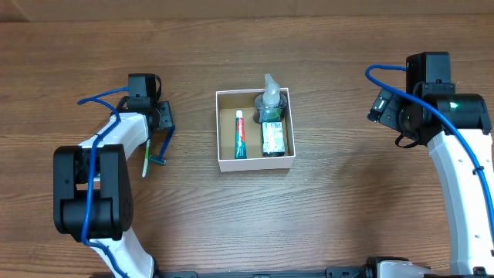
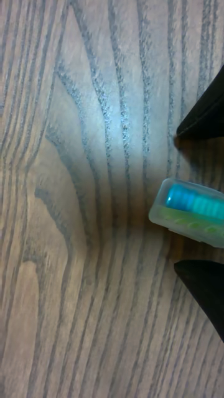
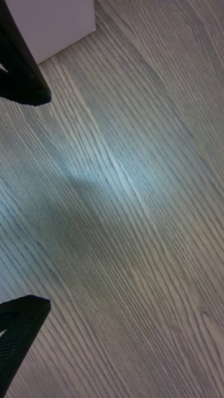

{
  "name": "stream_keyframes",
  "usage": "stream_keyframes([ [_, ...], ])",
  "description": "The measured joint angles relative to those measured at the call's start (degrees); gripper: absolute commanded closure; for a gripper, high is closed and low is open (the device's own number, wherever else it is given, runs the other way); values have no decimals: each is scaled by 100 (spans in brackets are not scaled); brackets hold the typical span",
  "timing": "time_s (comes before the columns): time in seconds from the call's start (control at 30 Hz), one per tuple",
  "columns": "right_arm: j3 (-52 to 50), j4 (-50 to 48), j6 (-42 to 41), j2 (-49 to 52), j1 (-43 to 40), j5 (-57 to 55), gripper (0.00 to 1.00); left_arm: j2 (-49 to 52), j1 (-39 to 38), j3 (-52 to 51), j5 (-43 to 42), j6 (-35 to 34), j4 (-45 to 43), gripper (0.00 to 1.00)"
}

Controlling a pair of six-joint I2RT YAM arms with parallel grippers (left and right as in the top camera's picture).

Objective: Pack container
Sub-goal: 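Lower the left gripper onto the green toothbrush handle and close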

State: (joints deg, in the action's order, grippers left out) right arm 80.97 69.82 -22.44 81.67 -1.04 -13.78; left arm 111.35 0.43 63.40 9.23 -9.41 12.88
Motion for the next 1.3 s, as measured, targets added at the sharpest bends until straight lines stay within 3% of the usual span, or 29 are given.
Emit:
stream_keyframes([
  [0.17, 0, -2, 0, 0, 0, 0, 0, 17, 0, 0, -2, 59, -39, 71],
  [0.7, 0, 0, 0, 0, -2, 0, 0, 20, 0, 98, 2, 61, 254, 70],
  [0.93, 0, -2, -2, 0, -2, 0, 0, -236, 0, 232, 2, 61, 627, 78],
  [1.0, 0, -2, 0, 0, 0, 0, 0, -444, 0, 267, 2, 68, 647, 77],
  [1.07, 0, -2, 2, 0, 0, 2, 0, -645, 0, 321, 2, 66, 673, 60],
  [1.13, 0, 0, 0, 0, 0, 0, 0, -756, 0, 369, 7, 101, 750, 55],
  [1.3, 0, -2, 2, 0, 0, 0, 0, -809, 0, 411, -68, -245, 1572, 52],
])
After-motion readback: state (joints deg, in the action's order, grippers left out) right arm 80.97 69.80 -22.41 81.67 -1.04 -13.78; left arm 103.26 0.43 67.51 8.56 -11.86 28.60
